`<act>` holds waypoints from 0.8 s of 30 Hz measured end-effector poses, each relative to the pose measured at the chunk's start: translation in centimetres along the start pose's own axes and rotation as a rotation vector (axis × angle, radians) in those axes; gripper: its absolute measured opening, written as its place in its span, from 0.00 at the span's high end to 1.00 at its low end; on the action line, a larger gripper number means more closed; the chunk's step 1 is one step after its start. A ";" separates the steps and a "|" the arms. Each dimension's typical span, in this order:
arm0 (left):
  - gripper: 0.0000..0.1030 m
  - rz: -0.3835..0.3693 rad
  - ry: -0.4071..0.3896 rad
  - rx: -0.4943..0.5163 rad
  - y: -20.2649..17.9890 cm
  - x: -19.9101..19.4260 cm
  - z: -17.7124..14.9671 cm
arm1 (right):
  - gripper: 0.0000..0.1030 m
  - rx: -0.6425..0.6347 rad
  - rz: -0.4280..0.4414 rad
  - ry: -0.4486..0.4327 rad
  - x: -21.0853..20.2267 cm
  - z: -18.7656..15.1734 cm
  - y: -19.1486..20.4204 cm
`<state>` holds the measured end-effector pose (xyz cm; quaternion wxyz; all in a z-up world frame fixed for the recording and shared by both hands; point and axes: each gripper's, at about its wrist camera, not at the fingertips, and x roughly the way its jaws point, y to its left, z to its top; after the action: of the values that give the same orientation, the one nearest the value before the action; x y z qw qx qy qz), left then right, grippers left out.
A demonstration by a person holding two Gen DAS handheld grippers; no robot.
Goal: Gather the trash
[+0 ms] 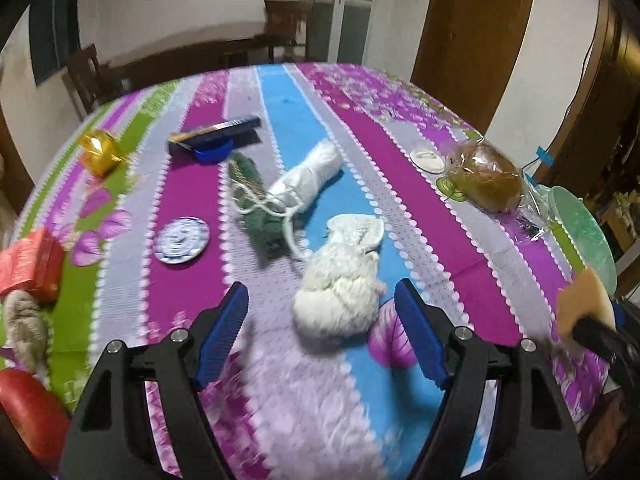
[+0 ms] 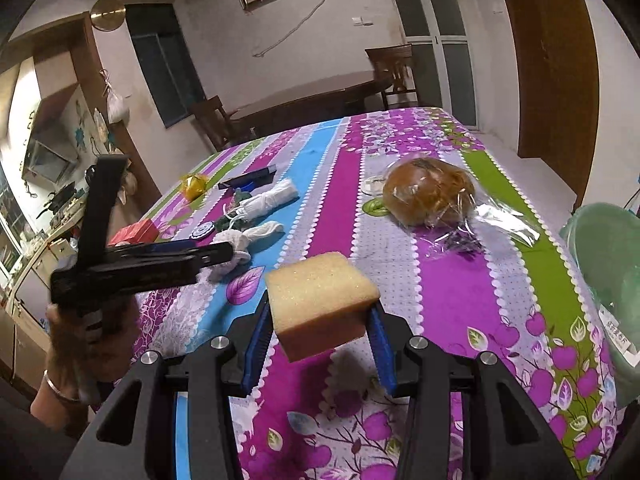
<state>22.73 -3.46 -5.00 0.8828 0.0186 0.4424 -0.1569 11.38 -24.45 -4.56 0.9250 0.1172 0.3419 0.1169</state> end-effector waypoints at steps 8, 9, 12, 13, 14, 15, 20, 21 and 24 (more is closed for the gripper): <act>0.67 -0.050 0.022 -0.093 0.2 -0.4 -0.5 | 0.55 0.036 0.004 -0.021 -0.7 0.9 -0.3; 0.67 -0.047 0.004 -0.095 0.3 -1.4 -0.8 | 0.55 0.031 0.004 -0.027 -0.8 1.1 -0.1; 0.67 -0.023 -0.057 -0.092 0.4 -4.1 -1.3 | 0.55 -0.001 -0.007 -0.046 -1.5 1.4 0.5; 0.67 -0.011 -0.089 -0.086 0.4 -5.3 -1.5 | 0.55 -0.014 -0.011 -0.054 -1.6 1.5 0.6; 0.67 0.003 -0.111 -0.078 0.4 -5.9 -1.7 | 0.55 -0.021 -0.013 -0.058 -1.6 1.4 0.7; 0.67 0.021 -0.126 -0.072 0.4 -6.4 -1.8 | 0.55 -0.024 -0.012 -0.059 -1.6 1.5 0.8; 0.67 0.117 -0.188 -0.048 -0.1 -7.5 -1.9 | 0.55 -0.021 -0.005 -0.049 -0.8 1.4 0.6; 0.67 0.125 -0.193 -0.047 -0.2 -7.4 -1.9 | 0.55 -0.018 -0.005 -0.050 -0.7 1.4 0.5; 0.67 0.129 -0.197 -0.041 -0.4 -7.0 -1.6 | 0.55 -0.017 -0.005 -0.050 -0.4 1.5 0.5</act>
<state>17.49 -1.77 -0.40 0.9304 0.0135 0.3546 -0.0919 11.99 -24.34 -3.08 0.9345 0.1114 0.3181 0.1144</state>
